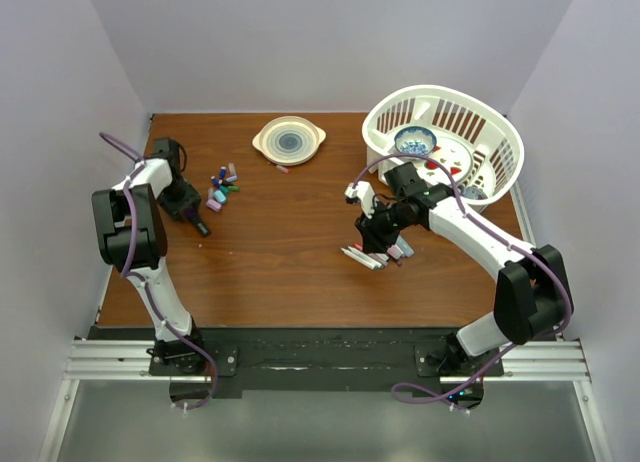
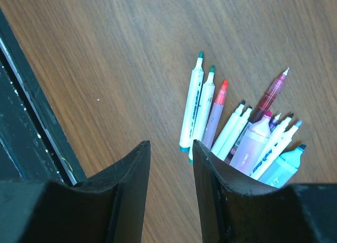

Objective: Open the pen caps

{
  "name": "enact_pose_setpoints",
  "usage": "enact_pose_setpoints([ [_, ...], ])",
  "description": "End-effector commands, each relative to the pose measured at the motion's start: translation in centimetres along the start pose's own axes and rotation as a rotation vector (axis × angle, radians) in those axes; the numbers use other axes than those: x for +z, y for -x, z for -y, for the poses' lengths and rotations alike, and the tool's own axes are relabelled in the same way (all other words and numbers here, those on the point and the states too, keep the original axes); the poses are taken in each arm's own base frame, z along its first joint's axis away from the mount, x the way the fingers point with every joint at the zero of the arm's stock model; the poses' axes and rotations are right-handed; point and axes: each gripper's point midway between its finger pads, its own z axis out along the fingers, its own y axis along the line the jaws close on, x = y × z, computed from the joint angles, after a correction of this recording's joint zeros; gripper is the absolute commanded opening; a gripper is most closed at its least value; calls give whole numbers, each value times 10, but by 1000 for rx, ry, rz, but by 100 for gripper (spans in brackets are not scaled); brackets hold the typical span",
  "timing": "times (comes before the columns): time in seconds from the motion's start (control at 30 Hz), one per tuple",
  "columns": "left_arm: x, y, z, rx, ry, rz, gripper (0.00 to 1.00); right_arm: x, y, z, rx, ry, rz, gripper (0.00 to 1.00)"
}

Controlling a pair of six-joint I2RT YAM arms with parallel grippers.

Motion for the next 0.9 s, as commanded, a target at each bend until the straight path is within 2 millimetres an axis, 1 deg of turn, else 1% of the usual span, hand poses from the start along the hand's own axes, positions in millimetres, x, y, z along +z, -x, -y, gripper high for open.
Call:
enact_pose_setpoints([
  [0.0, 10, -5, -12, 48, 53, -25, 52, -15, 21, -5, -57, -9, 64, 42],
  [0.17, 6, -7, -8, 55, 36, -12, 51, -14, 20, -5, -53, -5, 62, 42],
  [0.23, 8, -10, -6, 64, 32, -18, 48, -14, 21, -5, -55, -6, 63, 42],
  [0.27, 10, -12, -6, 69, 30, -24, 44, -14, 21, -5, -55, -5, 64, 42],
  [0.3, 9, -11, -5, 71, 24, -21, 31, -14, 20, -5, -53, -4, 62, 42],
  [0.4, 0, -5, -3, 77, 4, 7, 0, -15, 21, -6, -56, -2, 68, 42],
  [0.43, -14, 4, -2, 67, -17, 47, 0, -15, 22, -7, -59, 6, 74, 42],
  [0.47, -21, 3, -2, 76, -31, 60, 0, -16, 22, -9, -60, 11, 77, 42],
  [0.53, -41, 12, 3, 74, -91, 126, 0, -16, 26, -15, -74, 42, 98, 42],
  [0.57, -64, 6, 5, 86, -171, 154, 0, -18, 27, -19, -82, 56, 110, 42],
  [0.6, -77, 12, 14, 88, -249, 209, 0, -18, 28, -22, -90, 71, 118, 43],
  [0.63, -98, 1, 13, 96, -328, 243, 0, -18, 29, -25, -95, 87, 130, 45],
  [0.67, -115, -11, 29, 129, -475, 230, 0, -19, 33, -33, -101, 123, 156, 48],
  [0.7, -134, -9, 44, 144, -597, 293, 0, -20, 35, -37, -102, 139, 171, 55],
  [0.73, -167, -12, 52, 162, -724, 353, 0, -18, 36, -39, -105, 154, 192, 60],
  [0.77, -173, -48, 62, 175, -881, 258, 0, -19, 40, -48, -100, 197, 223, 74],
  [0.8, -198, -44, 78, 196, -1029, 337, 0, -21, 43, -54, -104, 220, 249, 83],
  [0.83, -211, -74, 86, 232, -1149, 315, 0, -19, 47, -58, -110, 240, 285, 96],
  [0.87, -229, -94, 96, 214, -1257, 251, 0, -21, 50, -66, -82, 280, 314, 99],
])
